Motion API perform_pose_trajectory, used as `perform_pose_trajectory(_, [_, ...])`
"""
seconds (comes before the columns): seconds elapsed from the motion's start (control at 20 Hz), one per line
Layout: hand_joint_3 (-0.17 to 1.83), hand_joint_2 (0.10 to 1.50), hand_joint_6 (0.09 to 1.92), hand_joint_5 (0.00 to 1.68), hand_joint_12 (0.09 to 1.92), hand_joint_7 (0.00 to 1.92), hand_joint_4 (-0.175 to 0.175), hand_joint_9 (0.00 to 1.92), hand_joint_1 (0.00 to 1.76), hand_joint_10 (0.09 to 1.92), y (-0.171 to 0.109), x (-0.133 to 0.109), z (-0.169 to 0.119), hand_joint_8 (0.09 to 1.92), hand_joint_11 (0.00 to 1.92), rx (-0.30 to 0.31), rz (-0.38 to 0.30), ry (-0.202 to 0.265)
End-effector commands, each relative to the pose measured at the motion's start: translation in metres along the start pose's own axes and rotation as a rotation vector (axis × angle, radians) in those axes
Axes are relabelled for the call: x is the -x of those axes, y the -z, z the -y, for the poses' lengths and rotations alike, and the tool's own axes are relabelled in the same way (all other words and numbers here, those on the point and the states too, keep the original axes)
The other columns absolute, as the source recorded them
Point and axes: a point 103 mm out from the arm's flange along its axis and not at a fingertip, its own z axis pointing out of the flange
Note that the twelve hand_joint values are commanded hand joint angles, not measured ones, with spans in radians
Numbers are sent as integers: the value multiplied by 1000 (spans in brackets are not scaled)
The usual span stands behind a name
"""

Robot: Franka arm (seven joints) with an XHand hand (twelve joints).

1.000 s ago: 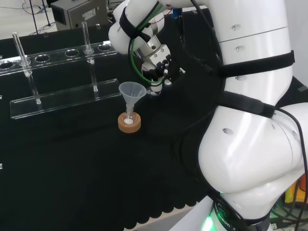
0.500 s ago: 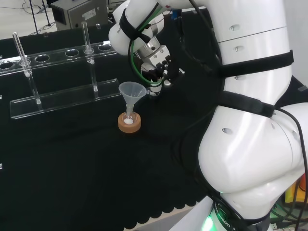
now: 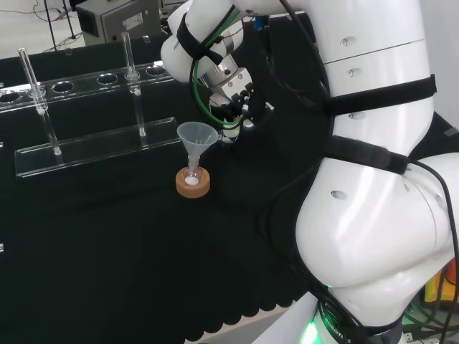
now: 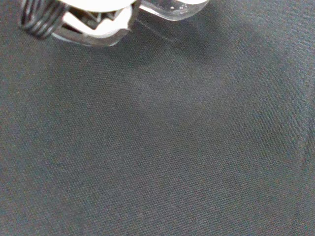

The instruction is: Put the weighing funnel back on the table.

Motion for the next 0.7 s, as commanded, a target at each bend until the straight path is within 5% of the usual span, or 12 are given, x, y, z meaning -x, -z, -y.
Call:
perform_pose_trajectory(0.05, [799,656,1002,1121,1013,868,175,1189,1088,182,0,-1,0,551,929,-3,-2,3])
perform_pose_trajectory(0.35, [758,683,1005,1106,1012,861,175,1189,1080,180,-1,-2,-2,554,930,-4,-18,9])
perform_pose_trajectory(0.5, [472,847,988,1045,1025,786,175,1158,1049,169,-3,-3,-2,589,910,-3,-35,14])
perform_pose_trajectory(0.6, [494,802,904,910,1044,717,69,1118,986,169,-2,-2,-1,617,873,-4,-36,13])
perform_pose_trajectory(0.7, [594,732,853,812,1065,669,17,1082,956,174,-1,-2,0,633,840,-6,-37,12])
